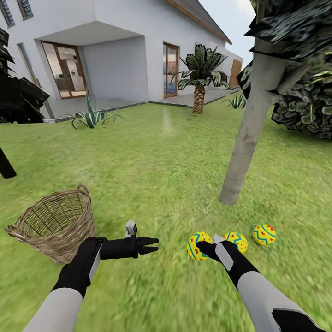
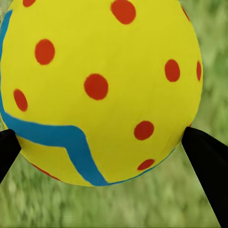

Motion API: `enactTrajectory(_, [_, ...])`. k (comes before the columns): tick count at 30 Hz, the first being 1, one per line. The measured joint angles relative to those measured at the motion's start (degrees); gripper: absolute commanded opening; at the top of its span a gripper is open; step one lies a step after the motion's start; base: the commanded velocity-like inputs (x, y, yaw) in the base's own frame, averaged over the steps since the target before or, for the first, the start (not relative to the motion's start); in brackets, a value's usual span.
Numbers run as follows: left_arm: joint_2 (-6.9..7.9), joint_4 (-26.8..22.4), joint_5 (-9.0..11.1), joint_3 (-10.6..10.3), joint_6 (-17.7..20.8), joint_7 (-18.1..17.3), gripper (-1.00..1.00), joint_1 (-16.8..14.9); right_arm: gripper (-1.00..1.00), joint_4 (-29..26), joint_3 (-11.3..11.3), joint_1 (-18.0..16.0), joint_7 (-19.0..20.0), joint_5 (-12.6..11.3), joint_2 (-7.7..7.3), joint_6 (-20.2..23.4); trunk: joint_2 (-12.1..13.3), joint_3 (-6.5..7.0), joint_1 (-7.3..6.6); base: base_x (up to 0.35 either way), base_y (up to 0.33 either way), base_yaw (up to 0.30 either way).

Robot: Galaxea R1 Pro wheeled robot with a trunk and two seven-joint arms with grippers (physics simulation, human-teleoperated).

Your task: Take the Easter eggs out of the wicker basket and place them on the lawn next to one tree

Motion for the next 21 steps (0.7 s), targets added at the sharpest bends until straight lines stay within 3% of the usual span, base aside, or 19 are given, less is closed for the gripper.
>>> enactTrajectory(12, [-0.01,0.00,-0.08,-0.01,0.00,0.05,1.00,-0.02,-1.00,0.00,0.19,0.00,0.04,0.07,-0.03,0.00,0.00,0.00,-0.02,0.175,0.000,0.000])
enactTrajectory(17, [-0.01,0.00,-0.14,-0.01,0.00,0.03,1.00,-0.01,-1.00,0.00,0.48,0.00,0.15,0.03,0.00,0.00,0.00,0.00,0.00,0.030,0.000,0.000])
enactTrajectory(21, [-0.01,0.00,-0.06,-0.01,0.00,0.00,1.00,0.00,-1.00,-0.16,4.79,-0.02,0.28,0.00,0.03,0.00,-0.01,-0.22,0.03,0.001,0.000,0.000])
